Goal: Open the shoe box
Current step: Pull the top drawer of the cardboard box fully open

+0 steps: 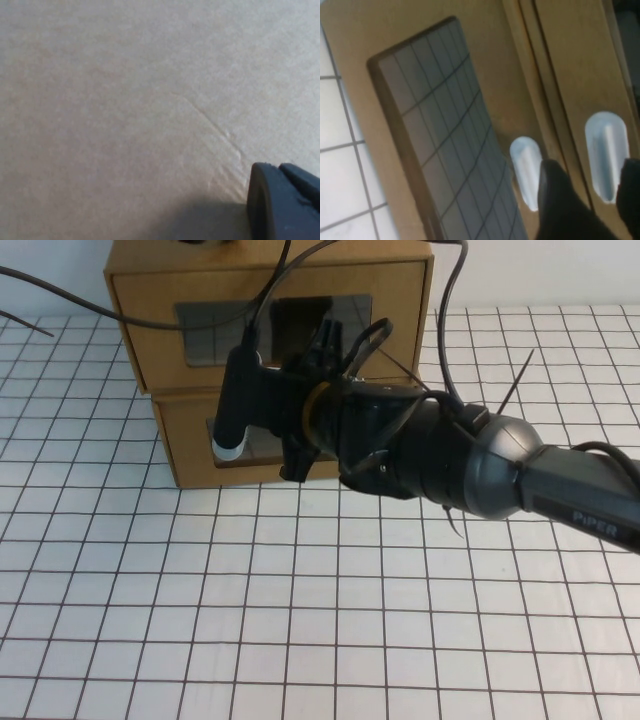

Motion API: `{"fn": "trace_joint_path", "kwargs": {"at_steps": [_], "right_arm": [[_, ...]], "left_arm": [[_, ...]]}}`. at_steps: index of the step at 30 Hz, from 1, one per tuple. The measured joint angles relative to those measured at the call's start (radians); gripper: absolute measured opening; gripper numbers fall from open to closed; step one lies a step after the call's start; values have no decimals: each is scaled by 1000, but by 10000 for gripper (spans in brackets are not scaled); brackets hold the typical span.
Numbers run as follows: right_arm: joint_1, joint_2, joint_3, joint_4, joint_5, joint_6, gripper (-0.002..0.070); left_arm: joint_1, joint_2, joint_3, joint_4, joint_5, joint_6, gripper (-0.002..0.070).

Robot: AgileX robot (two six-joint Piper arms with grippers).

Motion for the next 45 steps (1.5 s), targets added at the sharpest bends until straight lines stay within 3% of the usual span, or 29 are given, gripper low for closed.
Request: {"fn": "trace_joint_path", "kwargs": {"at_steps": [19,28,34,45], "right_arm": [[0,21,-2,-83,-28,4,231],[0,33,-2,-203,-26,125,221],[0,38,-2,-268,-9,150,142],[2,54,-2,-484,24,355,27]], "left_arm": [[0,0,0,6,2,0,-2],[0,0,0,6,2,0,-2],[0,0,0,8,2,0,-2],[0,0,0,8,2,0,-2]]}}
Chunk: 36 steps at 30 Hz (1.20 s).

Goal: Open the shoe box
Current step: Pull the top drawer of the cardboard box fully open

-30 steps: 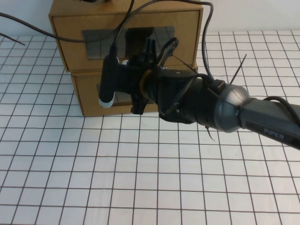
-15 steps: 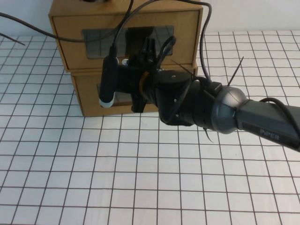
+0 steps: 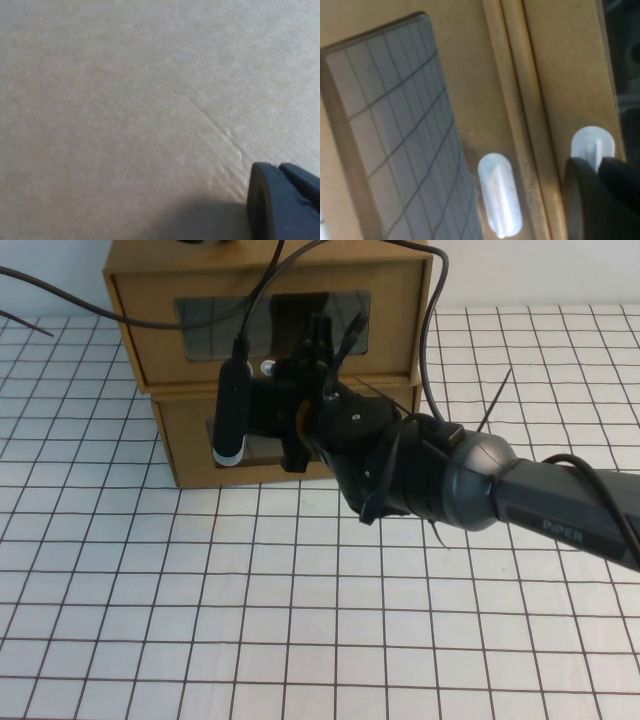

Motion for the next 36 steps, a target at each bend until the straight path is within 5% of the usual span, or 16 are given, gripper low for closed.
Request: {"fn": "trace_joint_path", "kwargs": {"at_steps": [21,36], "right_arm": [[114,-193,308,-50,79,63,8],[446,-401,633,20,367,237,8]], "left_arm": [[-2,-4,-1,-2,25,-3,-2],[-4,-4,-1,-2,29,-20,-2]]}}
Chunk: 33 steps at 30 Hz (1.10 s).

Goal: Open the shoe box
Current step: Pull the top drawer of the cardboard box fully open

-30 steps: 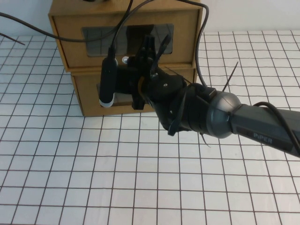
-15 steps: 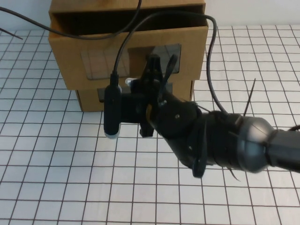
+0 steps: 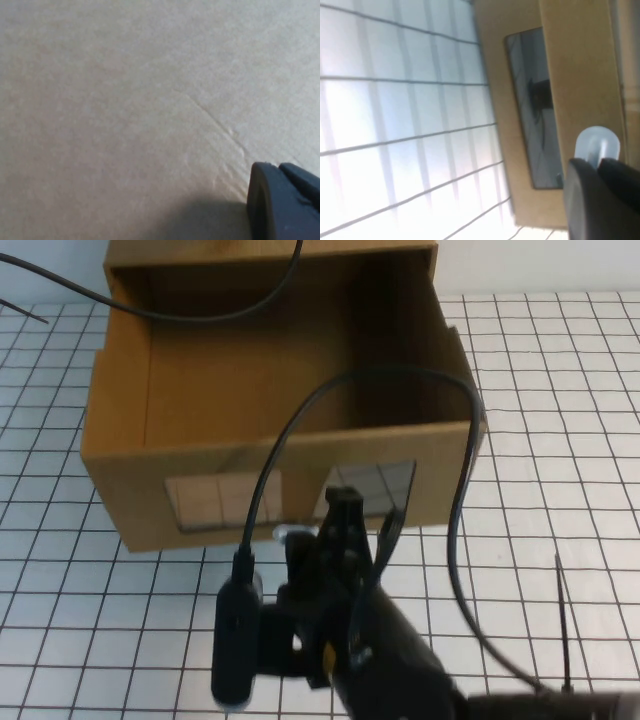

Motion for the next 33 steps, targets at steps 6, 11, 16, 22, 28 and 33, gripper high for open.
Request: {"fn": "trace_joint_path", "kwargs": {"at_steps": [6,11,16,22,28,33], "right_arm": [[63,-4,14,61,70,14,10],[63,-6,14,74,113,25,94],[12,-10,14,76,107,34,193],[4,-15,14,84,112,34,212],[117,-82,14,172,195,34,206],[192,-200,3,278,339,45,80]], "left_arm": [[0,0,0,1,0,-11,-2],[0,0,-18,1,13,-13,-2],[0,0,-54,13,62,-24,-2],[0,6,-115,18,125,-31,-2],[0,-20,-168,21,181,-46,-2],[0,-101,-177,2,204,-46,-2]]}}
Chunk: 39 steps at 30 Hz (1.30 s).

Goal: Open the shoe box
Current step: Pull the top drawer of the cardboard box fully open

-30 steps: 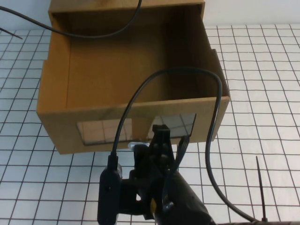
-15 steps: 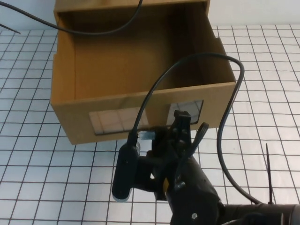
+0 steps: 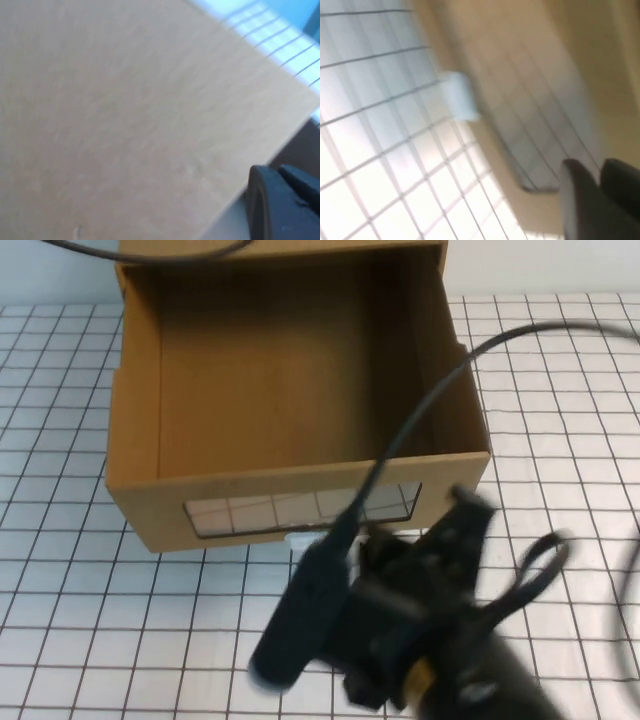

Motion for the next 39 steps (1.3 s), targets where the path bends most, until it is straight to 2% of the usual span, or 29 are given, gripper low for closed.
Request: {"fn": "trace_joint_path", "kwargs": {"at_steps": [3,7,13,17,21,24,29,34,39], "right_arm": [[-35,-82,-32,74,52,8,15],[-145,-181,-87,217,63,-48,-6],[-447,-334,-173,527,16,-324,-10],[-684,-416,-202,731,11,-512,-11],[-917,-471,-206,1012,19,-722,-13],[-1036,-510,-175,1198,-1,-829,-13],[-1129,-624,-39,1364,-108,-877,-13],[-1137,-814,152,1473,-262,-884,-13],[-1137,-1041,376,1527,-471,-884,-13]], "left_arm": [[-5,-60,-3,-16,4,7,-2],[-50,-164,10,45,6,-1,-2],[-112,-356,154,195,-4,-54,-2],[-114,-497,378,225,-95,-65,-2],[-114,-682,662,231,-246,-64,-2],[-114,-840,898,231,-383,-50,-2],[-114,-1138,1305,231,-638,-31,-2],[-114,-1426,1653,231,-853,-30,-2],[-114,-1645,1906,229,-968,-27,-2]]}}
